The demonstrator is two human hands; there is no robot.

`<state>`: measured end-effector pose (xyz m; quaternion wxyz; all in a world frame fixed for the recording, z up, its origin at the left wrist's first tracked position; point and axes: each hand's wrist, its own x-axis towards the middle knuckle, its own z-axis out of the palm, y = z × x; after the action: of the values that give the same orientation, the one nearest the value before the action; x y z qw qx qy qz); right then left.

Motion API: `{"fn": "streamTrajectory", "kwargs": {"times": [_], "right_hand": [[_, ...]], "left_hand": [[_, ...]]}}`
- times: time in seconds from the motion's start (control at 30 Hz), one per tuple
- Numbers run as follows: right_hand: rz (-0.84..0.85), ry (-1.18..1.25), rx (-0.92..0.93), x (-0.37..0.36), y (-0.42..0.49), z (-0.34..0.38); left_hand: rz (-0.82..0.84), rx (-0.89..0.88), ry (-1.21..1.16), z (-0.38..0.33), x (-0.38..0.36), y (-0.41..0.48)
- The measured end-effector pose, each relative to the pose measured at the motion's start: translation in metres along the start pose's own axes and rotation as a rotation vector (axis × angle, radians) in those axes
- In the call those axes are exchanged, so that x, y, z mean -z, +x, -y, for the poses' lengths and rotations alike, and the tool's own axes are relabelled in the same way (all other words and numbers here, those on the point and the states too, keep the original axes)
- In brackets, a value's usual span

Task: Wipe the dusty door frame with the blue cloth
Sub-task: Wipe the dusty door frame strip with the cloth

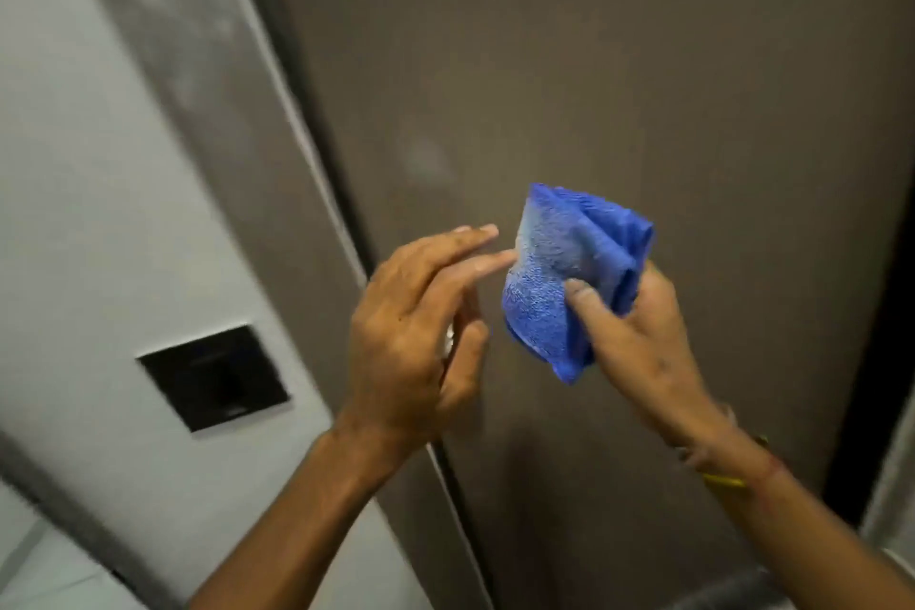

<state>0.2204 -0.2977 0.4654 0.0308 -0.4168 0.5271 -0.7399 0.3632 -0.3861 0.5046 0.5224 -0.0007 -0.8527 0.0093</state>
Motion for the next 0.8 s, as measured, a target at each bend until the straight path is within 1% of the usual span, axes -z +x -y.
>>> {"fn": "streamTrajectory", "kwargs": {"times": [0.07,0.13,0.23,0.3,0.47,0.53,0.6,0.67,0.8], "right_hand": [[0.026,-0.165,0.247,-0.039,0.006,0.022],[0.072,-0.255,0.471,-0.067,0.008,0.035],[0.099,-0.276,0.688,-0.092,0.013,0.042],[0.102,-0.332,0.819,-0.102,0.017,0.044],[0.075,-0.491,1.033,-0.123,0.028,0.052],[0.022,-0.569,1.106,-0.134,0.031,0.054],[-0.015,-0.639,1.162,-0.145,0.038,0.056],[-0.022,-0.719,1.193,-0.16,0.047,0.052],[0.067,-0.994,1.157,-0.19,0.06,0.033]], "left_hand": [[-0.061,-0.038,0.143,0.023,0.032,-0.004],[-0.127,-0.049,0.295,0.044,0.063,-0.009],[-0.186,-0.028,0.491,0.074,0.102,-0.007],[-0.235,0.034,0.578,0.091,0.123,0.0],[-0.298,0.196,0.706,0.135,0.15,0.034],[-0.259,0.238,0.772,0.151,0.151,0.044],[-0.183,0.261,0.85,0.167,0.148,0.049],[-0.12,0.274,0.916,0.179,0.144,0.049],[-0.087,0.264,0.955,0.188,0.143,0.047]]}}
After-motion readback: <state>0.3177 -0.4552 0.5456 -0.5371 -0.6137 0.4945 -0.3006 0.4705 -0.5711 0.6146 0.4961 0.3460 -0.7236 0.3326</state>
